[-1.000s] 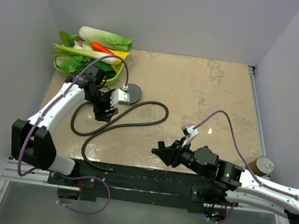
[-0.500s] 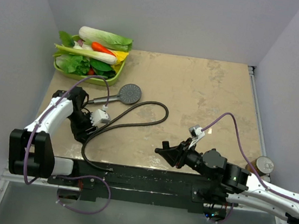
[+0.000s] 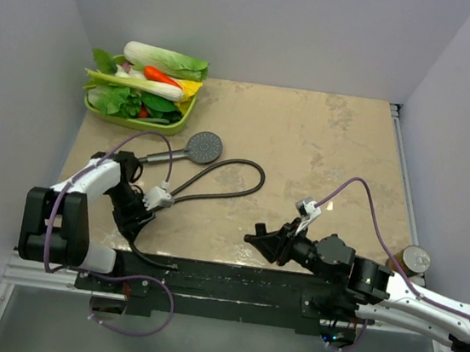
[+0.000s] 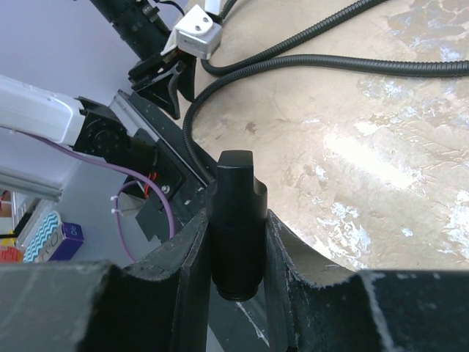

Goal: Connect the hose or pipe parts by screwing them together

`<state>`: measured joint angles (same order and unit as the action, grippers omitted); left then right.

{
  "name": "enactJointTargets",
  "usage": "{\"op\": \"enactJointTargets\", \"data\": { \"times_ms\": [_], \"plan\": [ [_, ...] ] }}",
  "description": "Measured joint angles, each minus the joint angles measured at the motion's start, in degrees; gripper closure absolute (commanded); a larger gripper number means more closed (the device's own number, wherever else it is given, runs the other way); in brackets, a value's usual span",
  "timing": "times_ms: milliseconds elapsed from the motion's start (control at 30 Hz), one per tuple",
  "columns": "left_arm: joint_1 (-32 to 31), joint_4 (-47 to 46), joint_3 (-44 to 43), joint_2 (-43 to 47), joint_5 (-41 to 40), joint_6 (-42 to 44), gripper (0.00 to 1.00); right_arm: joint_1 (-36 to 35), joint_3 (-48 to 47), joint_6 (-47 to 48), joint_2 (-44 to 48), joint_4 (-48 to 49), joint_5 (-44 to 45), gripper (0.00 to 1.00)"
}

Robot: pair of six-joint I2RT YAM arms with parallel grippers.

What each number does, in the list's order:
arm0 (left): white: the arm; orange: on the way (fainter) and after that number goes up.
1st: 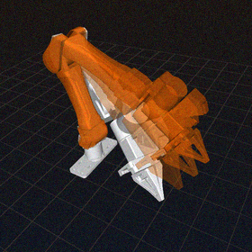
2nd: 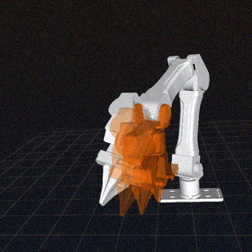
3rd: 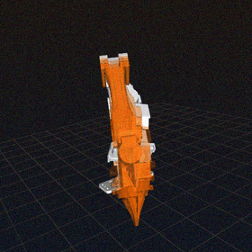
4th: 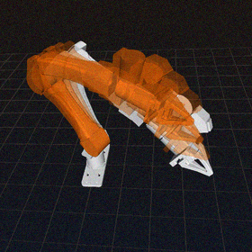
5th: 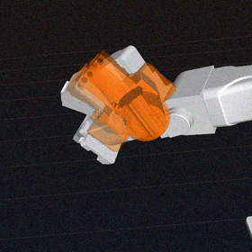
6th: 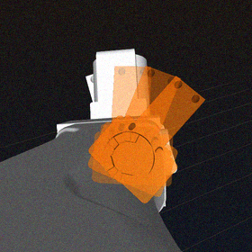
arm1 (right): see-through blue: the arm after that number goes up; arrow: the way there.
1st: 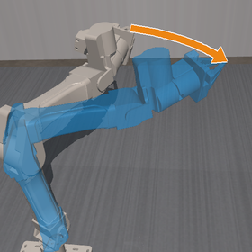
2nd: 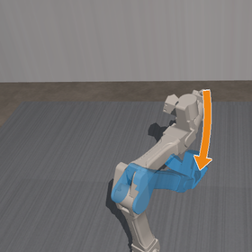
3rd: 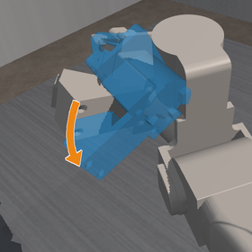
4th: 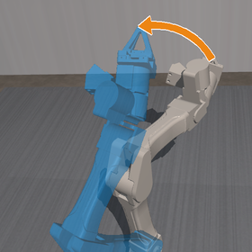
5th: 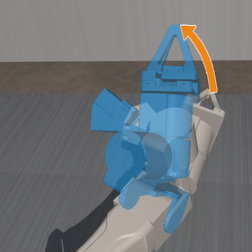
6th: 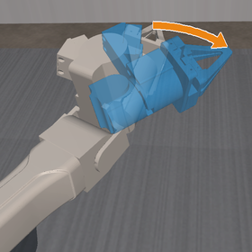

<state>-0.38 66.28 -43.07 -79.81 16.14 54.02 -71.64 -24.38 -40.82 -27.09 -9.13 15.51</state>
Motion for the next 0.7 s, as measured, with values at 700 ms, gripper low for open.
{"op": "enactJointTargets", "data": {
  "times_ms": [700],
  "plan": [
    [-4.2, -3.9, -7.1, -13.7, 3.0, -7.6, 0.46, 0.0, 0.0, 0.4, -3.0, 2.9, -1.3, 1.00]
  ]
}}
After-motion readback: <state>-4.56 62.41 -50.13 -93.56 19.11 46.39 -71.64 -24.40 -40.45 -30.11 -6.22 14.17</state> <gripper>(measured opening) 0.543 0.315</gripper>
